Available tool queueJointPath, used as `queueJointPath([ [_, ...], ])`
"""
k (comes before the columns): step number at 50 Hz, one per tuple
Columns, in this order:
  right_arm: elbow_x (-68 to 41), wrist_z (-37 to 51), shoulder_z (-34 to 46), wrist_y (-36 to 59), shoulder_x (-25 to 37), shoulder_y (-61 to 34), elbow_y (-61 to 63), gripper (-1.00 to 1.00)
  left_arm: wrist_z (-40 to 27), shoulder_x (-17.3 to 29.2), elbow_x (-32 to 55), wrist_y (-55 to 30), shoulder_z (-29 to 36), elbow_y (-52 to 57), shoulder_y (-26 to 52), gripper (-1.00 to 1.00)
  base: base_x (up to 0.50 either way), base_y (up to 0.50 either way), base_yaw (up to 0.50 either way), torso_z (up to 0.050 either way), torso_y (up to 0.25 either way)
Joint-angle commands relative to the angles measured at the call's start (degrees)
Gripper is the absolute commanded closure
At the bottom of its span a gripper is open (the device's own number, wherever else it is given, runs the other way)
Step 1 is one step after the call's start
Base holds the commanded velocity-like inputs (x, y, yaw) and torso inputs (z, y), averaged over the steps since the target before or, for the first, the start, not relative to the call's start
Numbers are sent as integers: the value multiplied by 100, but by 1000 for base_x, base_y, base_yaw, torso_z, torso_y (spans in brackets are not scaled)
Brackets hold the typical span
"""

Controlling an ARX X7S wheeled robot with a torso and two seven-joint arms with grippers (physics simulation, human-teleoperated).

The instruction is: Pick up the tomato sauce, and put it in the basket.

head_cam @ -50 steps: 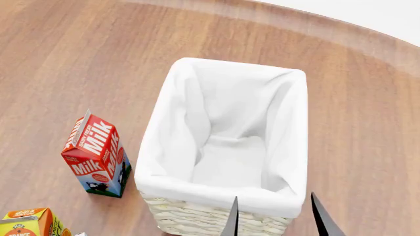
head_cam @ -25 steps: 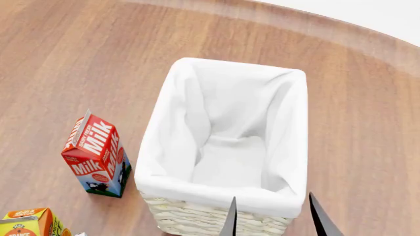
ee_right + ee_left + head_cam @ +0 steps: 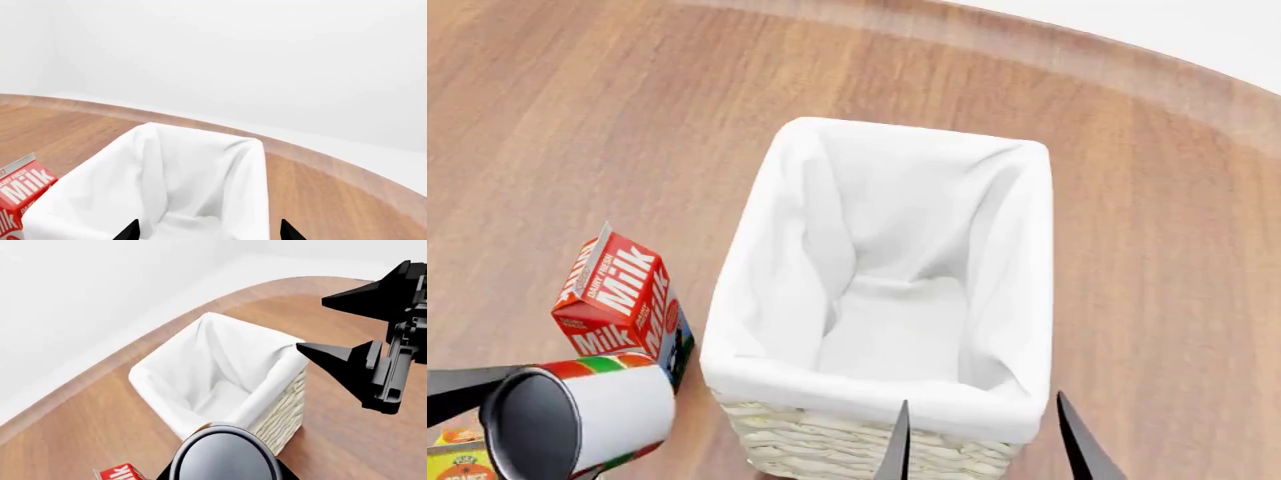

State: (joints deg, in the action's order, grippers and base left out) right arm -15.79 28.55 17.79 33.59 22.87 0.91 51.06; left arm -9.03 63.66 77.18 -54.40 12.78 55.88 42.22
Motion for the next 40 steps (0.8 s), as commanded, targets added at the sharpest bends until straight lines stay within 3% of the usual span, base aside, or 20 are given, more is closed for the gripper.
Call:
queueJointPath([
  [1,-47,12,-19,-13,17,-19,-22,-100,-324,-578,921,-685,444,-405,1893,100,0,0,0,0,0],
  [16,-98,31,-36,-62,37,-3,-55,-100,145,-1860,402,-1588,1336,-1476,3989,100,0,0,0,0,0],
  [29,-118,50,-18,-100,48,0,-89,-100,713,-2574,-533,-1523,1854,-2329,4599,100,1,0,0,0,0],
  [40,-117,52,1,-178,58,8,-156,-100,1506,-3120,-1745,-1062,2703,-3352,4863,100,0,0,0,0,0],
])
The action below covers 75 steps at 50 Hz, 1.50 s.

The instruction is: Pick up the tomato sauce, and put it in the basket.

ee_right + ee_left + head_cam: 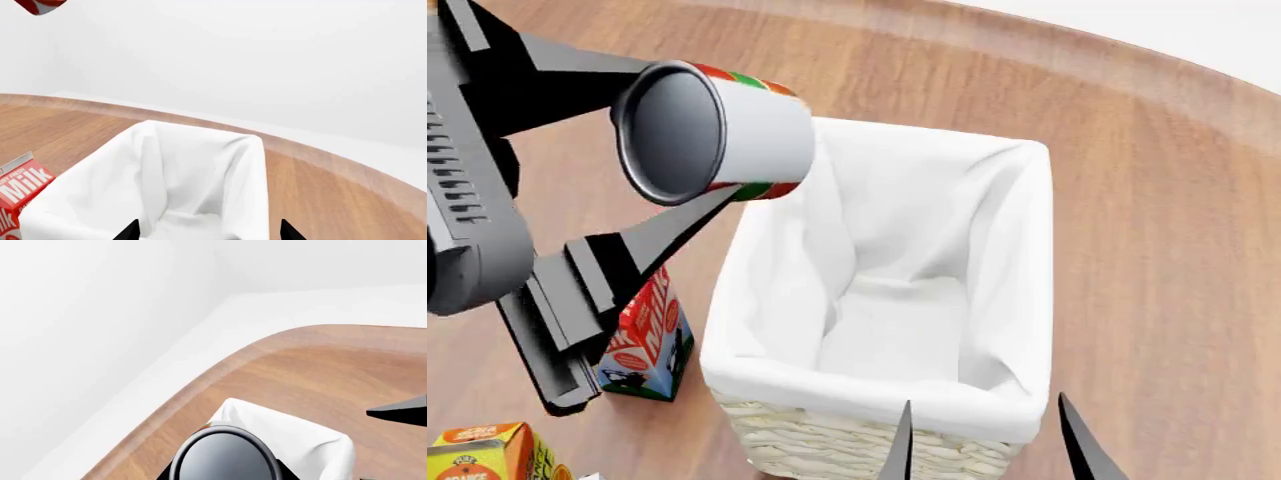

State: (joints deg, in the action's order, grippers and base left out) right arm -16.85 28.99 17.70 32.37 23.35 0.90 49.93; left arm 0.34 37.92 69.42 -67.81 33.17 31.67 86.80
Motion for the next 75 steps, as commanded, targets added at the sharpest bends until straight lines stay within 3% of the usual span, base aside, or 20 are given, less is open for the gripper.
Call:
queueJointPath([
  [1,-10,12,10,-63,12,13,-48,-100,631,-580,-1086,328,764,-1025,402,100,0,0,0,0,0],
  [2,-17,18,9,-44,12,2,-37,-100,871,-581,-1421,538,1014,-1055,445,100,0,0,0,0,0],
  [16,-34,36,16,-83,28,-10,-69,-100,1464,-1246,-1965,771,1584,-2444,850,100,0,0,0,0,0],
  [17,-33,38,19,-79,32,-12,-62,-100,1789,-1251,-2135,914,1791,-2507,1032,100,0,0,0,0,0],
  [29,-82,62,-40,-106,70,1,-35,-100,2159,-1826,-2628,1334,2177,-3807,1164,100,0,0,0,0,0],
  [36,-115,73,-73,-108,94,-2,-22,-100,2153,-2214,-2776,1479,2158,-4712,1238,100,0,0,0,0,0],
  [75,-136,184,-72,-103,179,-6,-3,-100,2050,-3348,-3180,2113,2491,-6683,747,100,0,0,0,0,0],
])
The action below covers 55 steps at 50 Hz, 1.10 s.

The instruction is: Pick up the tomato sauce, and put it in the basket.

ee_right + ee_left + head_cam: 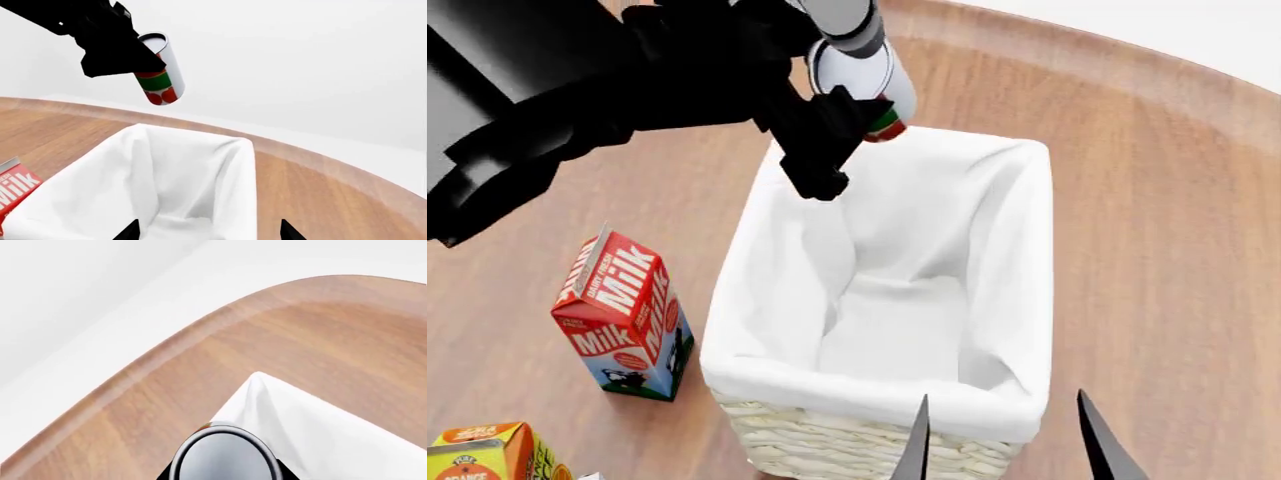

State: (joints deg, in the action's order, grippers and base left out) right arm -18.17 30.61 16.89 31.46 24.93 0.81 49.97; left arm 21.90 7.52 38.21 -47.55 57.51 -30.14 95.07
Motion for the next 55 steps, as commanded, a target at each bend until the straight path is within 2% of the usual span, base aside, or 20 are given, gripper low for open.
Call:
queueJointPath([
  [1,-24,35,0,31,24,-10,31,-100,-133,-342,-38,56,51,-525,-111,100,0,0,0,0,0],
  [10,-34,85,-36,65,59,-8,63,-100,-107,-588,23,-14,121,-966,-213,100,0,0,0,0,0],
  [18,0,82,35,52,74,-24,53,-100,-38,-739,205,158,439,-1384,-207,100,0,0,0,0,0],
  [31,-33,95,21,29,100,-16,45,-100,-306,-750,2124,886,1929,-1915,201,100,0,0,0,0,1],
  [39,-76,115,-39,13,131,12,58,-100,-523,-751,2952,1261,2869,-1998,269,100,0,0,0,0,0],
  [55,-83,131,2,-21,142,1,20,-100,-605,-752,3171,1220,3107,-1868,238,100,0,0,0,0,1],
])
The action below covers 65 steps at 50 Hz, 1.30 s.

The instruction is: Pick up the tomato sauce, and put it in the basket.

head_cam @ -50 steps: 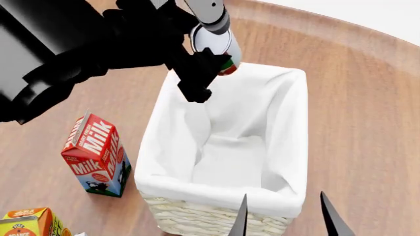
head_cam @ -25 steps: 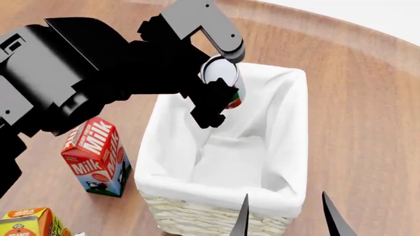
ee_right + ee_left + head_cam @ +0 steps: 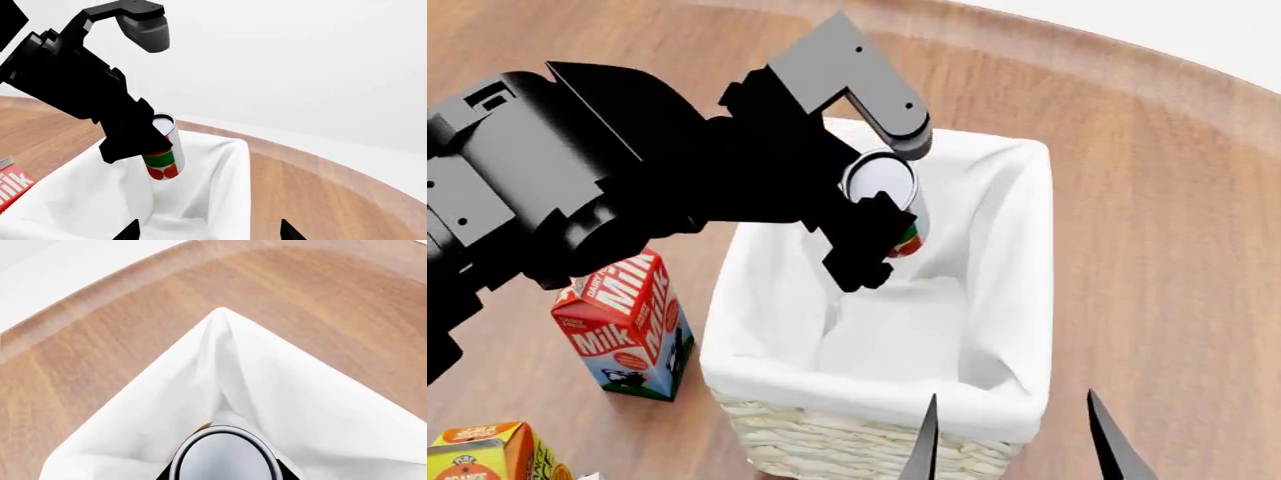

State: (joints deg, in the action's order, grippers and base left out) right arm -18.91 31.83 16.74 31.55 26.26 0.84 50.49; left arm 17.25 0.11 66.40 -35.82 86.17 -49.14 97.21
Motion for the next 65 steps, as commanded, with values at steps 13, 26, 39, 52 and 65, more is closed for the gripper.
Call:
queueJointPath([
  [13,-3,36,61,-23,14,-33,-47,-100,-160,-11,476,61,238,130,60,100,0,0,0,0,0],
  [26,-13,51,80,-41,31,-35,-62,-100,-224,-11,512,101,254,255,-38,100,0,0,0,0,0],
  [39,-26,72,46,-102,56,-10,-113,-100,-271,-11,470,163,257,227,-211,100,0,0,0,0,1],
  [52,-26,74,55,-135,86,-10,-153,-100,-327,-11,452,148,262,232,-264,100,0,0,0,0,0],
  [65,-8,70,84,-192,100,-5,-229,-100,-294,-11,358,177,250,189,-368,100,0,0,0,0,1],
])
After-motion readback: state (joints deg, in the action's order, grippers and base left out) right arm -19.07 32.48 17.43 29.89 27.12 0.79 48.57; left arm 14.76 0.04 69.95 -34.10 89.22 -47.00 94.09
